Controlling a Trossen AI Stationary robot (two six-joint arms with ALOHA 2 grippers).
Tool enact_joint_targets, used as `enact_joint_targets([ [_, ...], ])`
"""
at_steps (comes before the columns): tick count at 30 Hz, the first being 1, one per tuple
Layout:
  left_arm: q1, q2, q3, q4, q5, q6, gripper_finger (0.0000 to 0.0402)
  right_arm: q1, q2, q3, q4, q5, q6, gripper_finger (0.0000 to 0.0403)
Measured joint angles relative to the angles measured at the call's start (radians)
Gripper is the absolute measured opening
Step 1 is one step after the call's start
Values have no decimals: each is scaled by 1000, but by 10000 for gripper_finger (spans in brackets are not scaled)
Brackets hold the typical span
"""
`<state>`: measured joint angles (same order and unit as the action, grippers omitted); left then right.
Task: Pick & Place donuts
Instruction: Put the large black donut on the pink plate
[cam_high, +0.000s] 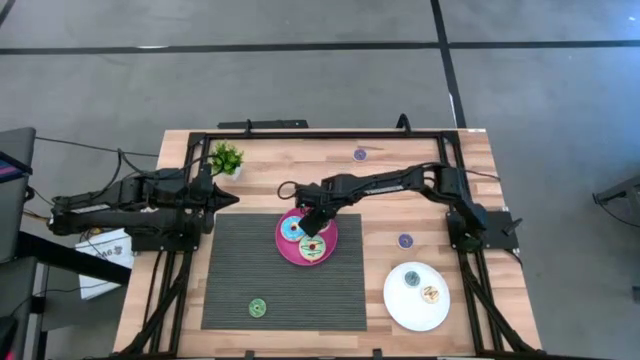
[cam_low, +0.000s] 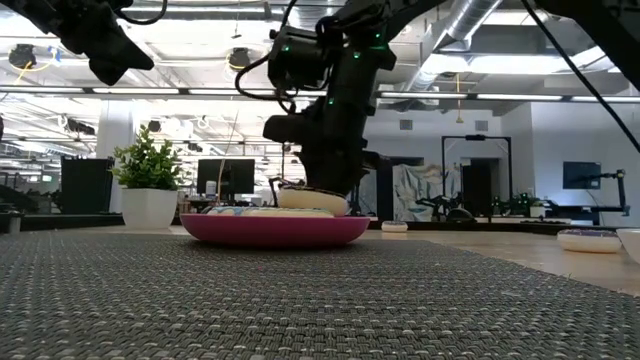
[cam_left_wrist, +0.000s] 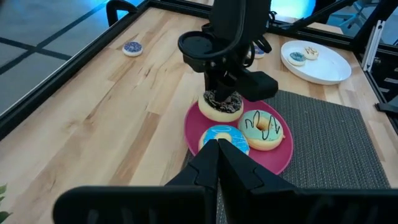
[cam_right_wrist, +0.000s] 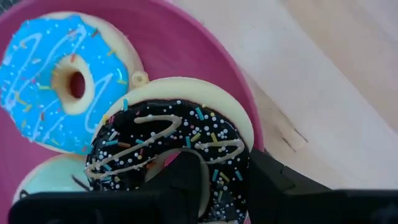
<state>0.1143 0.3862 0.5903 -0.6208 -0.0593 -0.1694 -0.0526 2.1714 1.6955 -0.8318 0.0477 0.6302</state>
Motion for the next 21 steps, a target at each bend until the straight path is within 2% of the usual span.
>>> enact_joint_targets([
  [21,0,0,0,0,0,0,0,0,-1,0,-13,1,51,87],
])
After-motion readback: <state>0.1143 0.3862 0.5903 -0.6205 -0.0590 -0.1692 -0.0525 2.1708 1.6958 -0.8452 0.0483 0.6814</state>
